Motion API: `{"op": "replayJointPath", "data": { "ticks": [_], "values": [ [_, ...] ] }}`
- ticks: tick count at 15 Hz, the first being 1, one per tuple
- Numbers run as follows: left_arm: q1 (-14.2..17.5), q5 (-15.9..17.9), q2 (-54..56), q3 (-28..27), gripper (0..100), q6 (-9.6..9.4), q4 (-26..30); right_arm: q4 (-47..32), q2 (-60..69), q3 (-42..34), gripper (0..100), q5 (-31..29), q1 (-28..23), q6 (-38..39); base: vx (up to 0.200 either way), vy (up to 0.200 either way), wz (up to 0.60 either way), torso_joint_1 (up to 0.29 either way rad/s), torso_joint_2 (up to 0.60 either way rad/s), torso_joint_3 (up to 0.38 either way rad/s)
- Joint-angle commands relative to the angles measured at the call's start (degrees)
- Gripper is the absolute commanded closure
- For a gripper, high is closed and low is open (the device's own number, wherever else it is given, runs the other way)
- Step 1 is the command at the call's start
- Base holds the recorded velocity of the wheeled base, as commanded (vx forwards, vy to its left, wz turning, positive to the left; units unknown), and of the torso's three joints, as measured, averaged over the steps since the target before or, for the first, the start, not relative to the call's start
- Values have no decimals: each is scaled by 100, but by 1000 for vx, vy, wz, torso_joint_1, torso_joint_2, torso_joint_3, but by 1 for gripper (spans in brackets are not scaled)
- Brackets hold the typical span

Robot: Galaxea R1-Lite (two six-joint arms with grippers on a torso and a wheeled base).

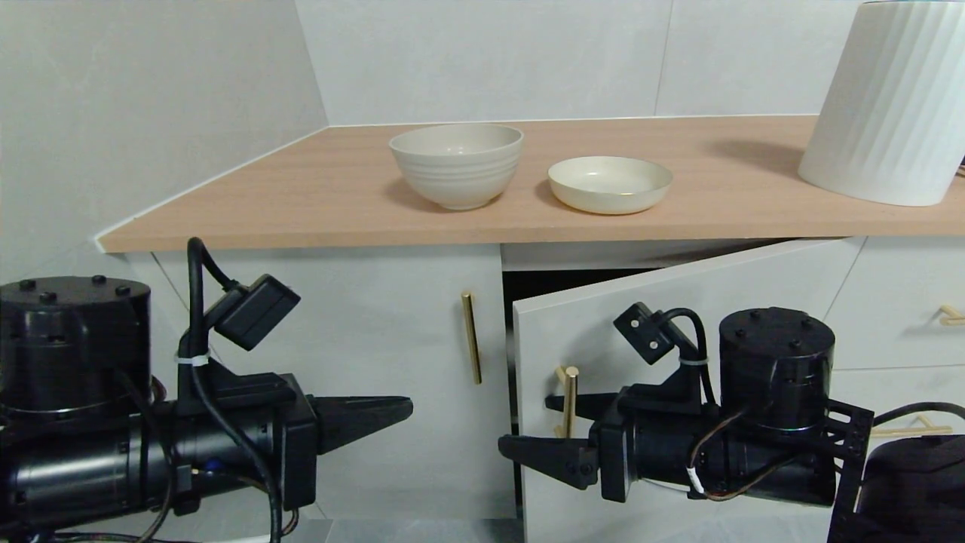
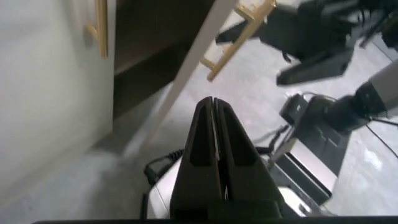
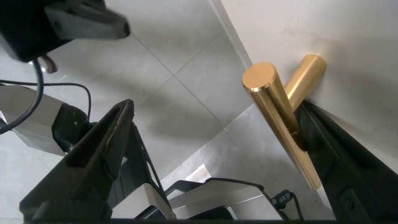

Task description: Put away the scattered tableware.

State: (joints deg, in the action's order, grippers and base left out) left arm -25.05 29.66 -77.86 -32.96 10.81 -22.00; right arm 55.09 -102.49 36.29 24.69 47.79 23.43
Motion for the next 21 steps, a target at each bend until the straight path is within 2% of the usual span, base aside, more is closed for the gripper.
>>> {"op": "replayJointPath", "data": {
  "ticks": [1,3,5,6,7,8,10,11,14,16,18,20,21],
  "values": [
    [-35,5,-405,-52,100,0,-181,-7,1,1,0,19,20,4,0,0,0,0,0,0],
    [-184,5,-1064,-377,100,35,-718,-7,9,10,0,1,11,4,0,0,0,0,0,0],
    [-351,-4,-1732,-518,100,281,-1368,-7,27,1,0,-8,20,-5,0,0,0,0,0,0],
    [-351,5,-1864,-518,100,343,-1544,-7,27,1,0,-8,20,-5,0,0,0,0,0,0],
    [-351,5,-2286,-457,100,510,-2361,-7,27,1,0,-8,20,-5,0,0,0,0,0,0],
    [-360,31,-2567,-404,100,624,-2941,-7,36,-8,0,-8,20,-5,0,0,0,0,0,0],
    [-562,-22,-3042,-404,100,773,-3688,-7,36,-17,0,-16,11,-23,0,0,0,0,0,0],
    [-668,-30,-3209,-404,100,782,-3917,-7,45,-17,0,-16,20,-23,0,0,0,0,0,0],
    [-852,-48,-3525,-729,100,764,-3970,-16,106,-70,0,-16,20,-32,0,0,0,0,0,0],
    [-852,-57,-3710,-808,100,764,-4013,-16,132,-114,0,-16,20,-49,0,0,0,0,0,0],
    [-967,-57,-3780,-808,100,764,-4295,-25,220,-166,0,-69,11,-190,0,0,0,0,0,0],
    [-1072,-66,-3798,-764,100,764,-4470,2,212,-316,0,-684,-6,-673,0,0,0,0,0,0],
    [-1090,-74,-3798,-755,100,764,-4470,2,203,-324,0,-790,-6,-752,0,0,0,0,0,0]
  ]
}}
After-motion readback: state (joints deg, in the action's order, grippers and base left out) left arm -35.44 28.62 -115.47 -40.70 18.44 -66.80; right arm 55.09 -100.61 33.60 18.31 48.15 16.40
